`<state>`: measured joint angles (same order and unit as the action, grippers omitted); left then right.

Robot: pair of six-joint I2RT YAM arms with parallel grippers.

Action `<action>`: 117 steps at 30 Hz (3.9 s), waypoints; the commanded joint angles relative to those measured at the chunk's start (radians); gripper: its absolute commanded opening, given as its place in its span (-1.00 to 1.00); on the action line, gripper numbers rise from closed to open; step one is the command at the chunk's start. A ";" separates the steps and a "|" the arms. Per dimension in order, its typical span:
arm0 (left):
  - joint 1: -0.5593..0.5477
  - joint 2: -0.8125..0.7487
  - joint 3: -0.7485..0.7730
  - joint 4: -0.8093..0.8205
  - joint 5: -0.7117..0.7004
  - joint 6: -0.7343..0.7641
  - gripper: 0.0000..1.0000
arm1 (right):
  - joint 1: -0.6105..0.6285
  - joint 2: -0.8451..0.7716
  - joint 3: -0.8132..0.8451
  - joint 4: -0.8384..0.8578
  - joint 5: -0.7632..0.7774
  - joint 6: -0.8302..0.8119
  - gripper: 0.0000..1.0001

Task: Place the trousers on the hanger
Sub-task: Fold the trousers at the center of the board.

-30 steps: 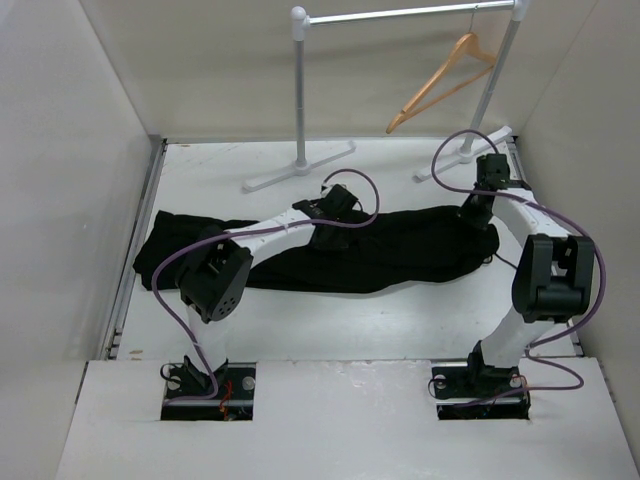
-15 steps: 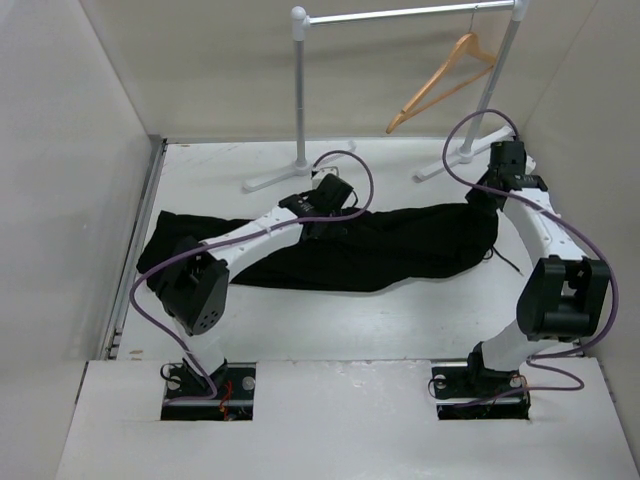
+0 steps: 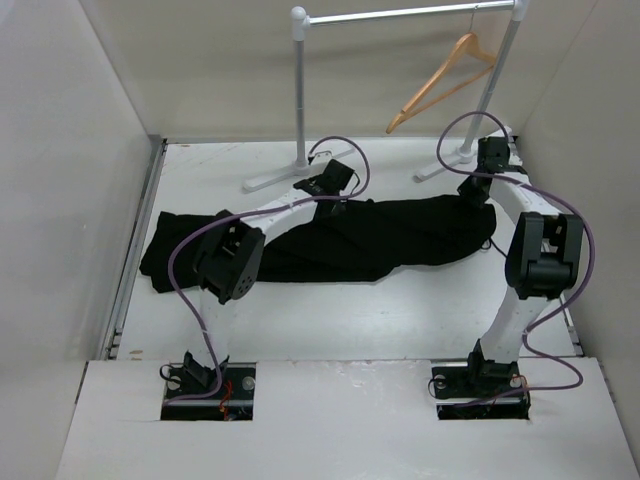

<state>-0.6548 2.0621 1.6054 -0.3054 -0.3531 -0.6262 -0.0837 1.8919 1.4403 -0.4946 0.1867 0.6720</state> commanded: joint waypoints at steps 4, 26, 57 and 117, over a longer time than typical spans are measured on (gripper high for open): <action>-0.018 0.035 0.038 0.060 -0.050 0.010 -0.66 | 0.009 -0.014 0.066 0.082 0.100 0.024 -0.86; 0.086 -0.540 -0.627 0.207 -0.073 -0.012 0.15 | -0.189 -0.496 -0.618 0.335 -0.274 0.139 0.38; -0.068 -0.588 -0.888 0.178 -0.032 -0.260 0.08 | -0.215 -0.887 -0.431 0.082 -0.090 0.104 -0.88; 0.092 -0.769 -0.959 0.077 0.040 -0.300 0.05 | 0.807 -0.893 -0.881 0.125 -0.062 0.274 -0.76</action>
<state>-0.6334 1.3212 0.7437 -0.2245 -0.2691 -0.8829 0.7311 1.0702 0.6346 -0.4572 0.1932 0.8425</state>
